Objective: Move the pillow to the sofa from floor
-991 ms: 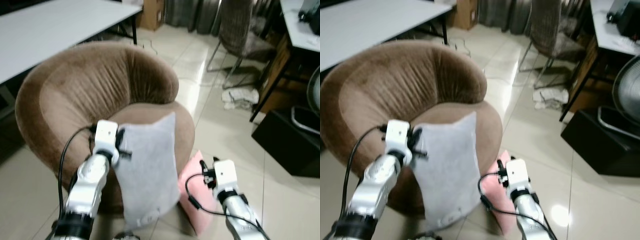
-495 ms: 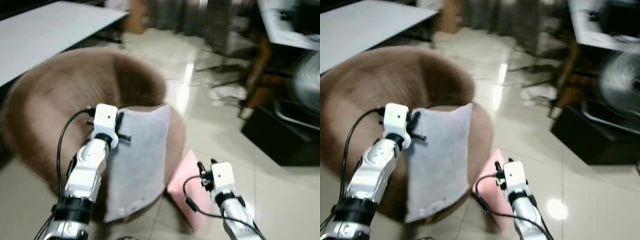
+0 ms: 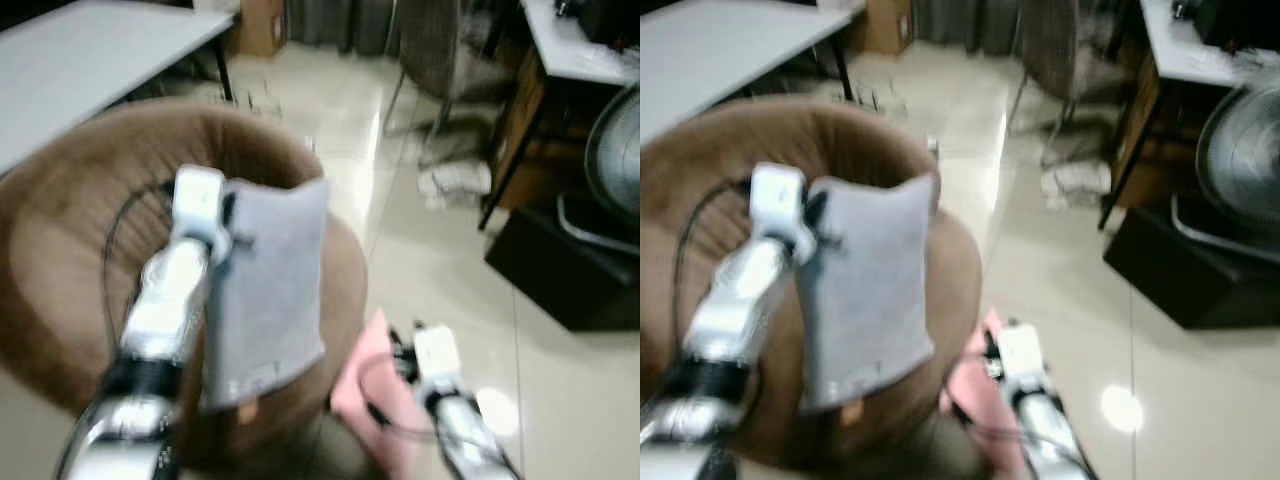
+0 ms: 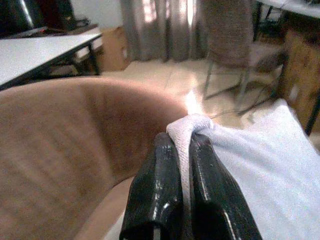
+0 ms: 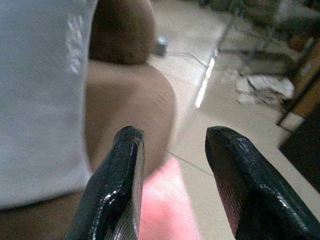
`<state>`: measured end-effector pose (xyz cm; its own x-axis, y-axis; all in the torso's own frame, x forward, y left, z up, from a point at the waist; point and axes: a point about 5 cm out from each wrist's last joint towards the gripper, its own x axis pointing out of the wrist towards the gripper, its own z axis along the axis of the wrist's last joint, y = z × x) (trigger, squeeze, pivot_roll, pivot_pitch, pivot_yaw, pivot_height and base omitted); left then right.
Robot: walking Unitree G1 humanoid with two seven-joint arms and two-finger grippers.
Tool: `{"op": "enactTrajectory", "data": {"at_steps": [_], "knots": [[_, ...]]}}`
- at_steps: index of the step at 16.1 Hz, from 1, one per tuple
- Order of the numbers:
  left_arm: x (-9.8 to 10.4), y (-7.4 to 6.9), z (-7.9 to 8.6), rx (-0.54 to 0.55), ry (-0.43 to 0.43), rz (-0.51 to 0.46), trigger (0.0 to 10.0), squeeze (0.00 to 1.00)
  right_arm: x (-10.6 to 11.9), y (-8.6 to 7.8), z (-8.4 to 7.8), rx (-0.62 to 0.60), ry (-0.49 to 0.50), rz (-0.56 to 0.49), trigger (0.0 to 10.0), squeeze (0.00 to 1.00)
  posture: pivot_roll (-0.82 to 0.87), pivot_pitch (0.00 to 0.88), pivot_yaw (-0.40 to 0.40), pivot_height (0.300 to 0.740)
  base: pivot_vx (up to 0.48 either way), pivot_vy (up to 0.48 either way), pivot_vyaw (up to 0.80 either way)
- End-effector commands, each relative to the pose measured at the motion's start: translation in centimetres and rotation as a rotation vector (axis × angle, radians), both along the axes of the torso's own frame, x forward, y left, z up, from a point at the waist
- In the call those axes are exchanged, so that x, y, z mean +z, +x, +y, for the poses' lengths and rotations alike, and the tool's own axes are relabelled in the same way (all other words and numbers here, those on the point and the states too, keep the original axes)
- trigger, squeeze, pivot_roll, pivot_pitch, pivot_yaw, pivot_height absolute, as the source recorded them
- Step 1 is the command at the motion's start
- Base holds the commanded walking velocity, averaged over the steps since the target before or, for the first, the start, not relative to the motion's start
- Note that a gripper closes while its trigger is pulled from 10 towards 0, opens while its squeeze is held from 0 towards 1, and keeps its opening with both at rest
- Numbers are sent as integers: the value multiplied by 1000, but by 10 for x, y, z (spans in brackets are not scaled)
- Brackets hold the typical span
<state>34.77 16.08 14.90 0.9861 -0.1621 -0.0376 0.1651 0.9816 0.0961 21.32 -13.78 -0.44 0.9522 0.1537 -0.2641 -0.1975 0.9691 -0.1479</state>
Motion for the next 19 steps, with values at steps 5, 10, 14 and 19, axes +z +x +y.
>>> {"op": "enactTrajectory", "data": {"at_steps": [5, 10, 14, 19], "knots": [[40, 33, 31, 181, 15, -75, 7333, 0, 1, -3, -3, -15, -1, -3, 10000, 0, 34, 0, 17, 740, 92, 0, 0], [71, 55, 64, 325, -7, -95, 10000, 0, 4, -7, 0, -13, -8, 1, 10000, 0, 20, 0, 13, 740, 0, 0, 0], [68, 56, 94, 434, 0, -30, 10000, 0, 7, -11, 29, 4, -3, 8, 10000, 0, 17, 5, -1, 740, 0, 0, 0], [20, 39, 112, 538, -64, 118, 10000, 0, 2, -13, 65, 35, -25, 58, 10000, 0, -13, 32, -46, 740, 0, 0, 0]]}}
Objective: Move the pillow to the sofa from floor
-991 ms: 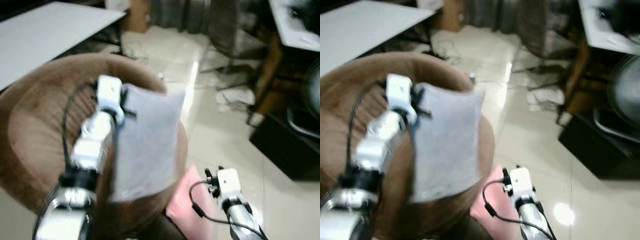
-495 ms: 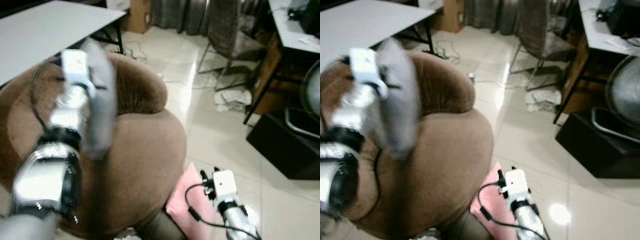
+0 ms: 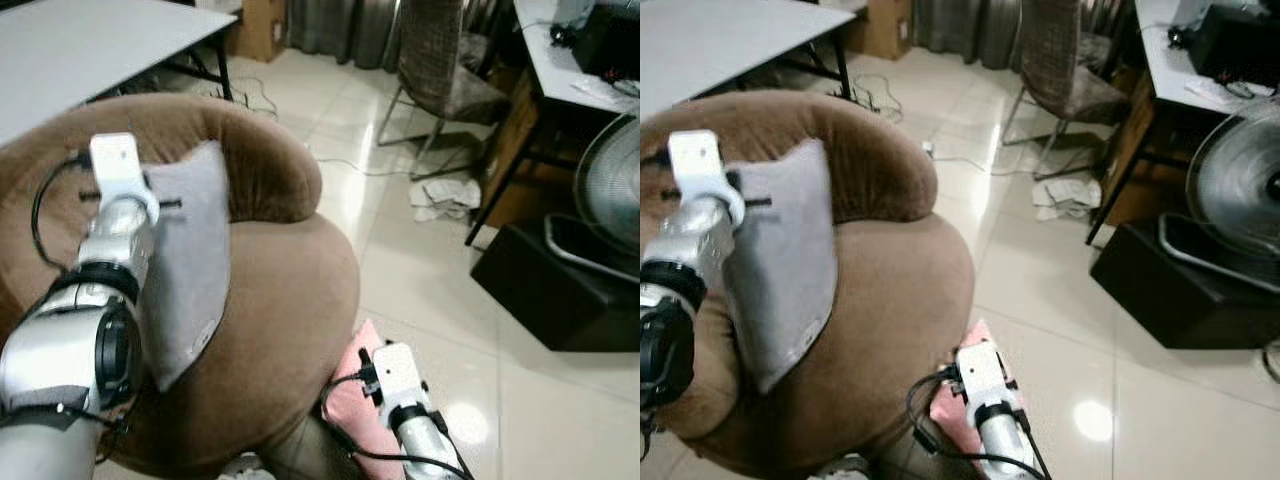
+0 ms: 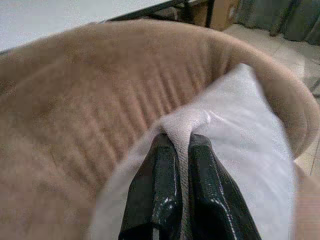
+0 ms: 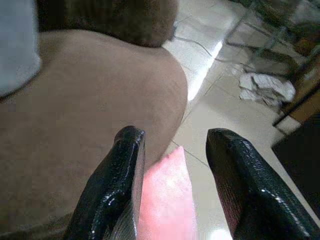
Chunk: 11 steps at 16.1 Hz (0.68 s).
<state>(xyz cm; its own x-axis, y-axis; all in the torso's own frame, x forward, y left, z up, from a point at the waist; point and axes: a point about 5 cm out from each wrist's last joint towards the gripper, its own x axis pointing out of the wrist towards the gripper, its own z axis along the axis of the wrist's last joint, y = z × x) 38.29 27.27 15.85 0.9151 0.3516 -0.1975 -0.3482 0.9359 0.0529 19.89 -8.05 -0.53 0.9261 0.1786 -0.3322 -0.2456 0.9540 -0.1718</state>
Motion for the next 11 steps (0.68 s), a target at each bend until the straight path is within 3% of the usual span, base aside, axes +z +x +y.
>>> {"op": "enactTrajectory", "data": {"at_steps": [1, 4, 8, 11], "knots": [[10, 4, -2, 15, -18, -48, 10000, 0, 6, 1, 7, 0, 3, -7, 10000, 0, -26, 38, -67, 740, 0, 0, 0], [16, 8, -6, 28, -73, -88, 10000, 0, 14, 0, 5, 20, -25, -10, 10000, 0, -53, 57, -110, 740, 0, 0, 0], [-1, 0, -1, 80, -100, -41, 10000, 0, 19, -4, 4, 19, -57, 8, 10000, 0, -87, 74, -139, 740, 0, 0, 0], [-13, -8, 7, 122, -93, 6, 10000, 0, 19, -17, -24, 7, -77, 24, 10000, 0, -107, 87, -143, 740, 0, 0, 0]]}}
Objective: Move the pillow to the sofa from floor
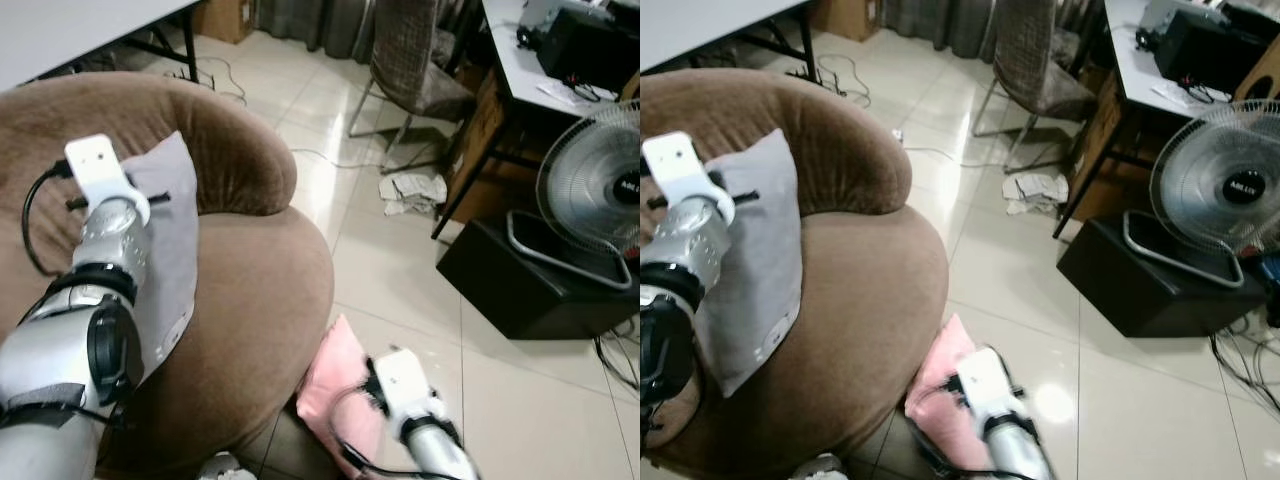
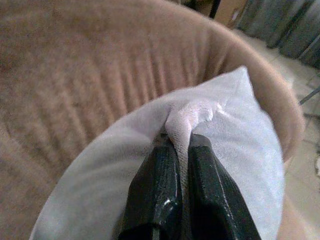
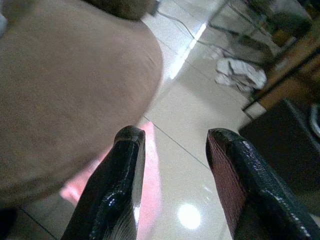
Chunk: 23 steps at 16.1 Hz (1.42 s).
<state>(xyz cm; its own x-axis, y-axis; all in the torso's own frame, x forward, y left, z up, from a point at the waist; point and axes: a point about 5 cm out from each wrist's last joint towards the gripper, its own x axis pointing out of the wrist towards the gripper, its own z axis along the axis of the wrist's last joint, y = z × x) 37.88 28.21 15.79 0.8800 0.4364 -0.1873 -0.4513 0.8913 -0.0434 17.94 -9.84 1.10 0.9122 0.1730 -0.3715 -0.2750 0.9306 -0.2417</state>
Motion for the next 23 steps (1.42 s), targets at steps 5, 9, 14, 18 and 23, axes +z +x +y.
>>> {"op": "enactTrajectory", "data": {"at_steps": [5, 9, 14, 18, 23], "knots": [[-30, -16, 9, 82, -61, 96, 10000, 1000, 8, -8, -16, -21, -7, 19, 10000, 0, -124, 106, -161, 740, 0, 0, 0], [-37, -24, 18, 154, -134, 90, 10000, 1000, 11, -14, -21, -17, -13, 32, 10000, 0, -133, 117, -176, 740, 0, 0, 0], [-52, -41, 37, 251, -212, 93, 10000, 1000, 13, -22, -28, -21, -26, 48, 10000, 0, -143, 123, -183, 740, 0, 0, 0], [-64, -49, 38, 261, -211, 133, 10000, 1000, 14, -23, -29, -23, -23, 53, 10000, 0, -145, 126, -182, 740, 0, 0, 0], [-99, -90, 62, 392, -226, 234, 10000, 1000, 14, -28, -33, -29, -29, 66, 10000, 0, -156, 126, -187, 740, 0, 0, 0]]}}
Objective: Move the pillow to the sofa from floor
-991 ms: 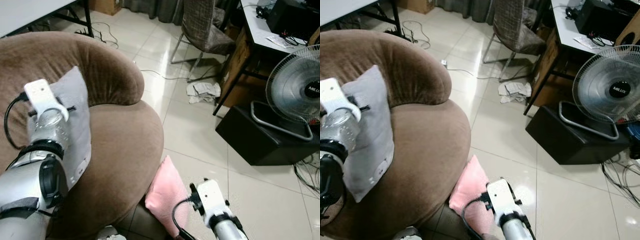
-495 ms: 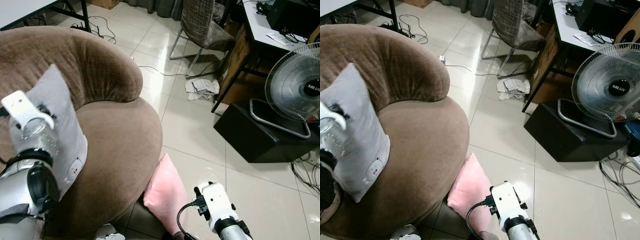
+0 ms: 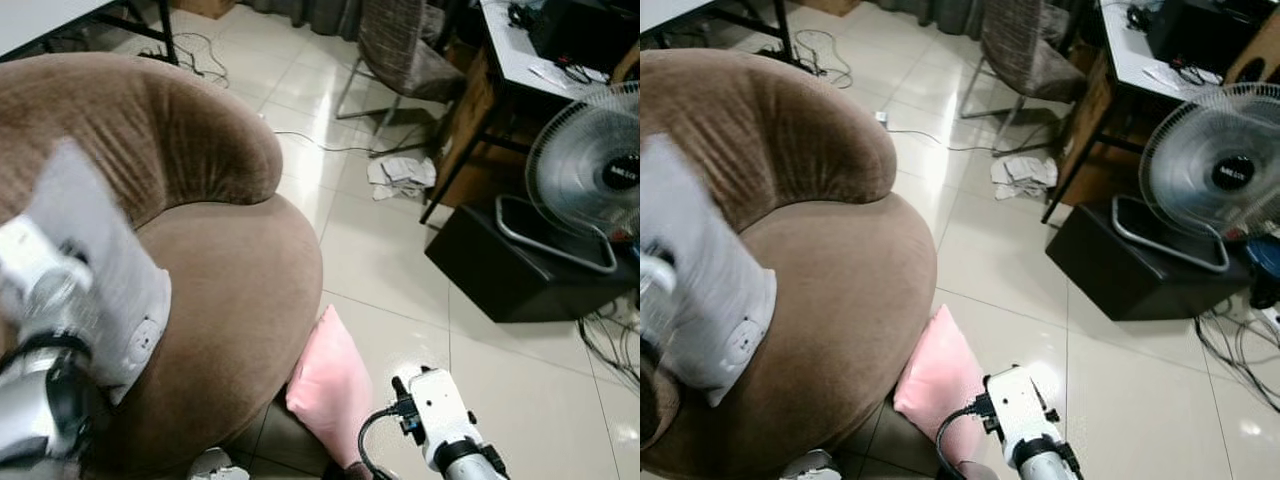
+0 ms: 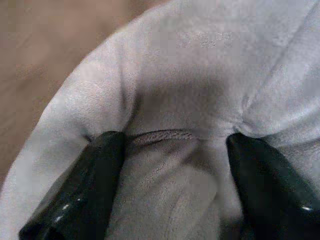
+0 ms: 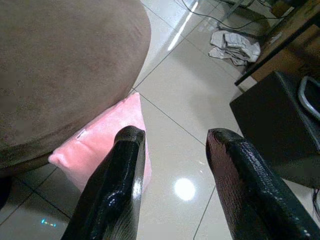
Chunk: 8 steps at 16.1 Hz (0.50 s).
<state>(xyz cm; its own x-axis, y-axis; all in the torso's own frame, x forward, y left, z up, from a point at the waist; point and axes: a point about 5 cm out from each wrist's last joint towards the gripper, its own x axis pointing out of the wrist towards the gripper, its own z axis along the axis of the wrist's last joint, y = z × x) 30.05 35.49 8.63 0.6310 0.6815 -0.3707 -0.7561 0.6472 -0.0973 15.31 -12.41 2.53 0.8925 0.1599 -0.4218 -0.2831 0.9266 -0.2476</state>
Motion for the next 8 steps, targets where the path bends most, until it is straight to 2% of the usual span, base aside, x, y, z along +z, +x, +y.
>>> {"op": "enactTrajectory", "data": {"at_steps": [1, 5, 8], "knots": [[-29, -15, -9, 21, -90, 102, 10000, 1000, 0, -1, -8, -24, -9, 16, 10000, 0, -156, 126, -187, 740, 0, 0, 0], [-31, -24, 1, 64, -105, 83, 10000, 1000, 0, 0, -8, -18, -12, 15, 10000, 0, -145, 116, -189, 740, 0, 0, 0], [-17, -18, 7, 73, -88, 18, 10000, 1000, -1, 0, -7, -15, -9, 16, 10000, 0, -136, 108, -185, 740, 0, 0, 0]]}}
